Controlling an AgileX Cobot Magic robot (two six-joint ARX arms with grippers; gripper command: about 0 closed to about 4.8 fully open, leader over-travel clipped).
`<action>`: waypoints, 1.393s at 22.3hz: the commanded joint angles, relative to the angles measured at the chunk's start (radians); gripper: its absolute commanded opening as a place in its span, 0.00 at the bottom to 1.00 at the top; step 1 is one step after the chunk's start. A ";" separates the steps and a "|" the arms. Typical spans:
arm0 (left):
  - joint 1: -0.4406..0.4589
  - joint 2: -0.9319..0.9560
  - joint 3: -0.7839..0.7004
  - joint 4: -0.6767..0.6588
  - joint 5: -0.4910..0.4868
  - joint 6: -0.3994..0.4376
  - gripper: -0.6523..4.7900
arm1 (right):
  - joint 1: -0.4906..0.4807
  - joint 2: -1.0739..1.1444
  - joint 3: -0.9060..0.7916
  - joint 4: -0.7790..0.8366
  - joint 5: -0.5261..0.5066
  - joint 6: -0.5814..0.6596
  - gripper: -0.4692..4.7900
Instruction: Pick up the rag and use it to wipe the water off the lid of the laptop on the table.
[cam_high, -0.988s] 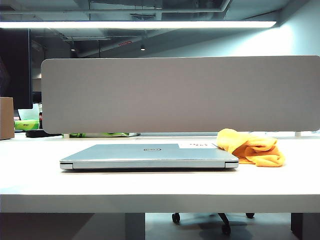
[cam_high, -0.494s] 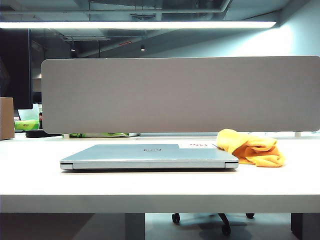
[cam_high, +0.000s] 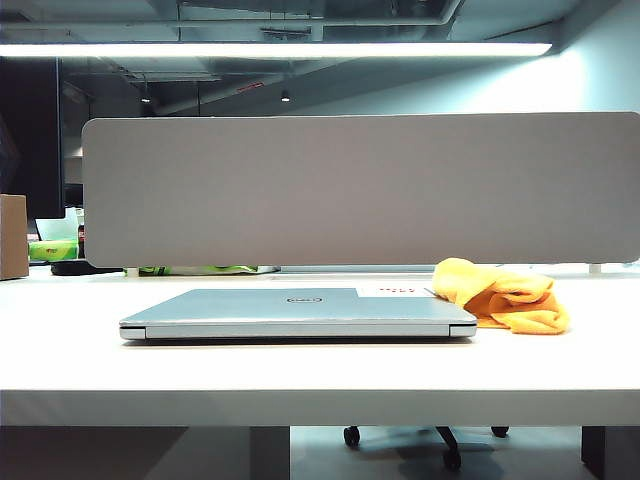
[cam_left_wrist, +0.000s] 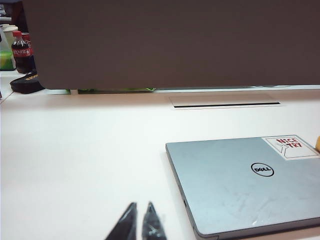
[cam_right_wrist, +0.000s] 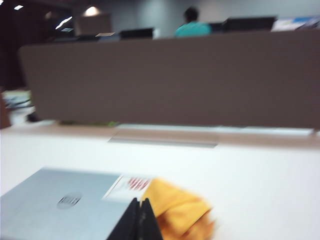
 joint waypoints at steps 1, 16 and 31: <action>-0.001 0.000 -0.053 0.042 0.000 0.000 0.16 | 0.003 0.001 -0.058 0.013 -0.145 0.092 0.08; 0.000 -0.001 -0.146 -0.114 0.000 0.000 0.16 | 0.002 0.000 -0.188 -0.084 -0.277 0.092 0.08; 0.000 -0.077 -0.151 -0.108 0.000 0.000 0.16 | -0.196 -0.003 -0.190 -0.089 -0.269 0.091 0.08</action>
